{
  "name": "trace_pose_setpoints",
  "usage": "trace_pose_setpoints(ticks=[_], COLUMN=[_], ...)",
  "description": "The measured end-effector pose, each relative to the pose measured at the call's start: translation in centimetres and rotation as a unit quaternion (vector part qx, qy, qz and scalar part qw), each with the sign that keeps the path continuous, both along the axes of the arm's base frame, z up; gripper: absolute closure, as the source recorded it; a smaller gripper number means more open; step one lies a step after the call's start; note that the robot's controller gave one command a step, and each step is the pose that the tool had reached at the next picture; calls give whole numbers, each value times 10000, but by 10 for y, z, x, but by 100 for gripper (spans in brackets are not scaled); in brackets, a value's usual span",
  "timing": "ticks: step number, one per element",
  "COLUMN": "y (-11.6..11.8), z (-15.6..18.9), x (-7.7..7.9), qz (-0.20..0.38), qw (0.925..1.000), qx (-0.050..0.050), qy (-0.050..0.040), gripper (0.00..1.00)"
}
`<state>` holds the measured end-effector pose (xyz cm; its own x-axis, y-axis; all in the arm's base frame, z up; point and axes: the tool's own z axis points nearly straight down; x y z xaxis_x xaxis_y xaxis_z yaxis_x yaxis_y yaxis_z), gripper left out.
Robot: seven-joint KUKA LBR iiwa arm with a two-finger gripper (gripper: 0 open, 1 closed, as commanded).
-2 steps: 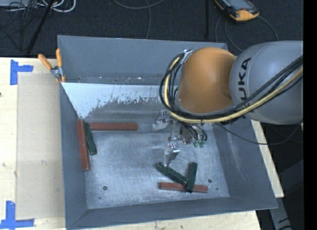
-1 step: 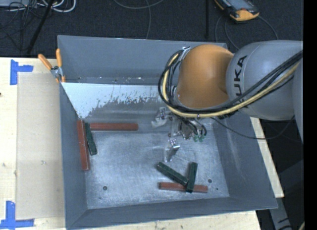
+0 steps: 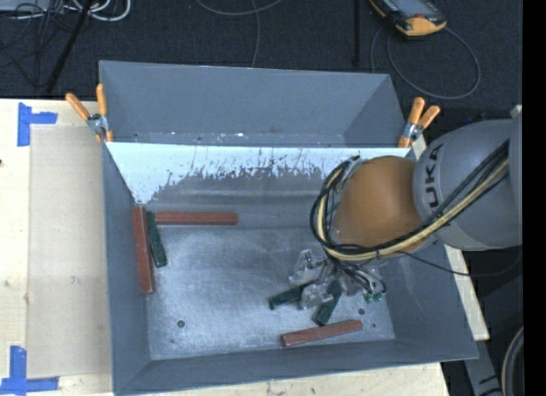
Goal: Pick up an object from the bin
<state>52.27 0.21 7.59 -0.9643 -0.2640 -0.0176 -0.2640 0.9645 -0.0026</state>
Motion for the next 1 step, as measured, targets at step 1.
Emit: trace_pose_setpoints(ticks=[1], y=[0], z=[0], x=[0], qz=[-3], qw=[10000], qx=[0], qy=[0], gripper=[100])
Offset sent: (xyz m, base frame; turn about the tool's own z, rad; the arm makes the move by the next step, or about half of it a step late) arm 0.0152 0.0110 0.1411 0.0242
